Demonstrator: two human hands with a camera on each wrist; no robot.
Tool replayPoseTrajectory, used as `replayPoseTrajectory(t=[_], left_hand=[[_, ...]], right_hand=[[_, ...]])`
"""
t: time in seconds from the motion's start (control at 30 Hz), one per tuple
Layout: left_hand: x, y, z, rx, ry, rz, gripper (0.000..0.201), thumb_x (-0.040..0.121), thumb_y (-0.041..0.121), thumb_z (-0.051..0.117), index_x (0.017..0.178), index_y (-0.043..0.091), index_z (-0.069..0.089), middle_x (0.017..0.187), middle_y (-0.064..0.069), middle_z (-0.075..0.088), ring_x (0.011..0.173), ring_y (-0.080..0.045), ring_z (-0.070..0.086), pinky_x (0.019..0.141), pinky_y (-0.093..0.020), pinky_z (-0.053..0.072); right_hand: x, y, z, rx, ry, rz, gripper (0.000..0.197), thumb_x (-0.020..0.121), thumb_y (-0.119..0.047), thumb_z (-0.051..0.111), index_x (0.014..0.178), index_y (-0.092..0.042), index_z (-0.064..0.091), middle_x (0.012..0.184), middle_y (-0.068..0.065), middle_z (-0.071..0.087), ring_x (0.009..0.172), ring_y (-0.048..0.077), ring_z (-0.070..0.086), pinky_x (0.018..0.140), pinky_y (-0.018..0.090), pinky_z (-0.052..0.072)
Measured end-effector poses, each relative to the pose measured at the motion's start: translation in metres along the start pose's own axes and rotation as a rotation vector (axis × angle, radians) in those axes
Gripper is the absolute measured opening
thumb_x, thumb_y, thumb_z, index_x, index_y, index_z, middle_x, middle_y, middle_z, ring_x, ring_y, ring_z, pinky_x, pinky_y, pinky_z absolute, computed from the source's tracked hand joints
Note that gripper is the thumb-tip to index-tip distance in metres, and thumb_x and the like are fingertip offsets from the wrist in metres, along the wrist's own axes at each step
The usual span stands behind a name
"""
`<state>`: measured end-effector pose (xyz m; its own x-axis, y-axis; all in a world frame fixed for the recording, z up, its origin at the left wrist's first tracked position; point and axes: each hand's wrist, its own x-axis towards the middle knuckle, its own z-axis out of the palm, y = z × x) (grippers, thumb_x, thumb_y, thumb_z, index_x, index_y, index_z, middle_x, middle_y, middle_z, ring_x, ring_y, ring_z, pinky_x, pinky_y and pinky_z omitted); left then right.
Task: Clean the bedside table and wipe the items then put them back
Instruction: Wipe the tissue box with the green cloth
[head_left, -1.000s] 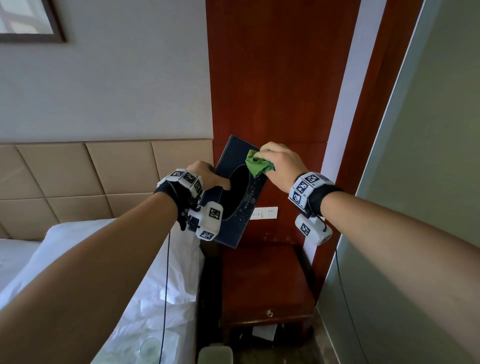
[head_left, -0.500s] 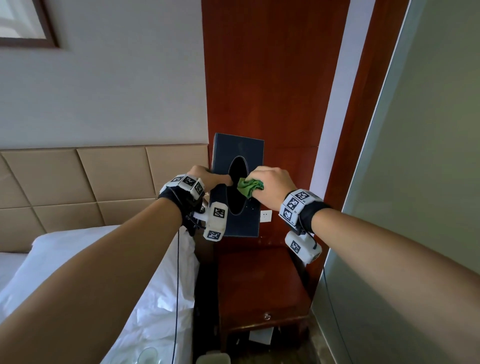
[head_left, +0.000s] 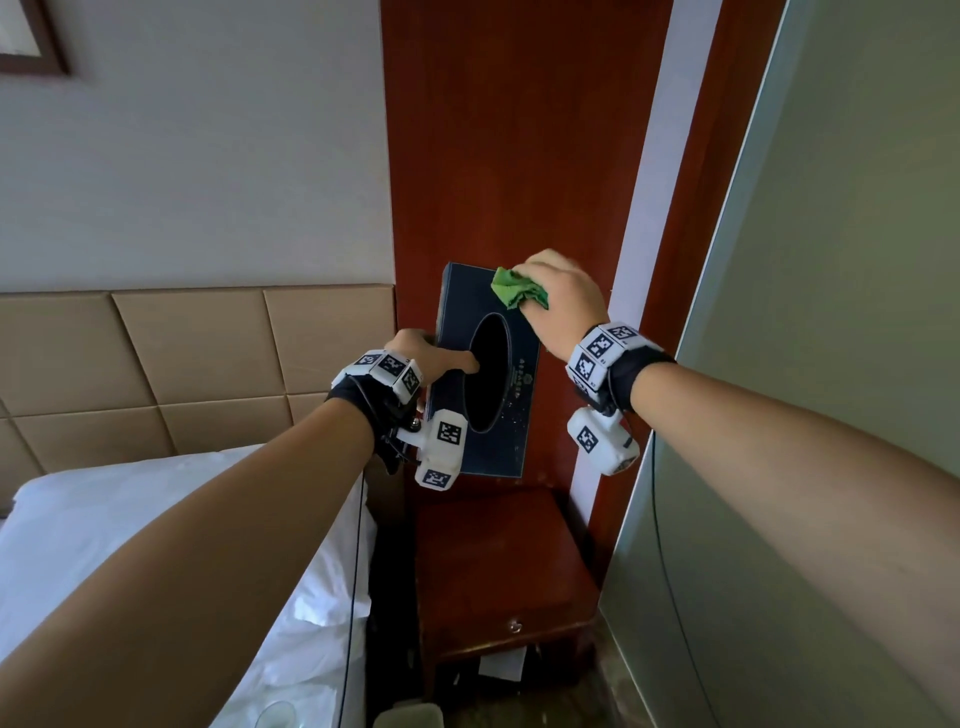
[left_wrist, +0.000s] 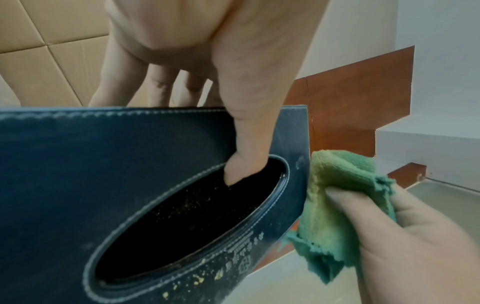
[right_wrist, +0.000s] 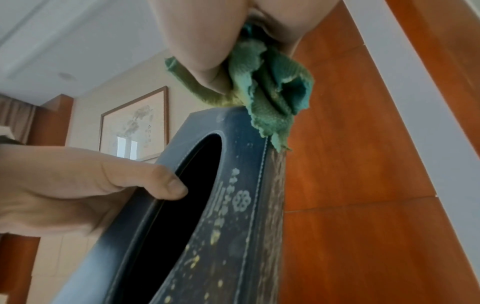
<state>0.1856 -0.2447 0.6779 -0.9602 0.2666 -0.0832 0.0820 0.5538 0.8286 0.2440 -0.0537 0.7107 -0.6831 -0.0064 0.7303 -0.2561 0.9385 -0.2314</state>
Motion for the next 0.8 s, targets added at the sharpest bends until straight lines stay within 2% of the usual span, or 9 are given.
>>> replayPoseTrajectory(t=[0.13,0.23,0.33,0.47,0.53,0.6,0.67,0.8], left_hand=[[-0.005,0.006,0.002,0.065,0.002,0.038,0.062,0.050,0.045,0.088,0.102,0.018,0.065,0.091,-0.004,0.072,0.081,-0.026,0.071,0.073,-0.043,0.062],[-0.003,0.009,0.000,0.111,0.013,0.058,0.049,0.058,0.041,0.086,0.098,0.018,0.067,0.087,-0.005,0.071,0.078,-0.025,0.070,0.072,-0.040,0.062],[-0.002,0.010,0.000,0.136,0.001,0.067,0.045,0.061,0.039,0.086,0.096,0.018,0.066,0.086,-0.004,0.070,0.078,-0.023,0.069,0.072,-0.038,0.061],[-0.002,0.005,0.005,0.144,-0.004,0.059,0.037,0.064,0.037,0.086,0.088,0.021,0.062,0.083,-0.003,0.068,0.075,-0.022,0.068,0.066,-0.033,0.059],[-0.003,0.004,0.008,0.155,-0.011,0.051,0.036,0.063,0.038,0.086,0.085,0.022,0.062,0.082,-0.002,0.068,0.075,-0.022,0.068,0.067,-0.034,0.059],[-0.004,0.005,0.010,0.174,-0.010,0.053,0.039,0.061,0.042,0.086,0.085,0.023,0.062,0.084,-0.003,0.069,0.077,-0.023,0.069,0.072,-0.037,0.061],[-0.006,0.007,0.012,0.191,-0.010,0.059,0.045,0.058,0.045,0.087,0.089,0.022,0.064,0.087,-0.003,0.069,0.079,-0.024,0.069,0.073,-0.040,0.061],[-0.009,0.010,0.016,0.191,-0.013,0.089,0.049,0.058,0.046,0.087,0.094,0.020,0.067,0.089,-0.003,0.069,0.079,-0.023,0.068,0.070,-0.036,0.061]], right_hand=[[0.006,-0.001,-0.008,-0.092,-0.114,-0.098,0.045,0.083,0.005,0.056,0.122,-0.014,0.067,0.120,-0.003,0.061,0.107,0.023,0.050,0.080,0.033,0.046],[0.003,0.004,-0.012,-0.127,-0.157,-0.118,0.046,0.080,0.006,0.054,0.117,-0.016,0.069,0.117,-0.005,0.062,0.104,0.021,0.049,0.076,0.032,0.044],[-0.008,0.008,-0.014,-0.132,-0.168,-0.117,0.041,0.077,0.005,0.056,0.108,-0.017,0.071,0.112,-0.007,0.064,0.101,0.020,0.051,0.073,0.030,0.041],[-0.015,0.010,-0.016,-0.156,-0.271,-0.093,0.028,0.081,-0.006,0.061,0.100,-0.023,0.073,0.105,-0.011,0.067,0.097,0.020,0.058,0.077,0.037,0.050],[-0.011,0.009,-0.020,-0.136,-0.277,-0.058,0.021,0.083,-0.011,0.064,0.097,-0.023,0.075,0.099,-0.010,0.068,0.093,0.020,0.060,0.078,0.039,0.052],[-0.006,0.008,-0.024,-0.099,-0.185,-0.048,0.020,0.084,-0.010,0.065,0.099,-0.019,0.074,0.101,-0.006,0.069,0.094,0.021,0.060,0.080,0.040,0.051],[-0.002,0.007,-0.027,-0.079,-0.111,-0.055,0.028,0.084,-0.004,0.064,0.109,-0.014,0.072,0.109,-0.003,0.067,0.101,0.023,0.057,0.084,0.039,0.050],[-0.004,0.010,-0.025,-0.090,-0.158,-0.089,0.043,0.083,0.005,0.057,0.118,-0.016,0.070,0.114,-0.003,0.064,0.103,0.023,0.053,0.084,0.041,0.049]])
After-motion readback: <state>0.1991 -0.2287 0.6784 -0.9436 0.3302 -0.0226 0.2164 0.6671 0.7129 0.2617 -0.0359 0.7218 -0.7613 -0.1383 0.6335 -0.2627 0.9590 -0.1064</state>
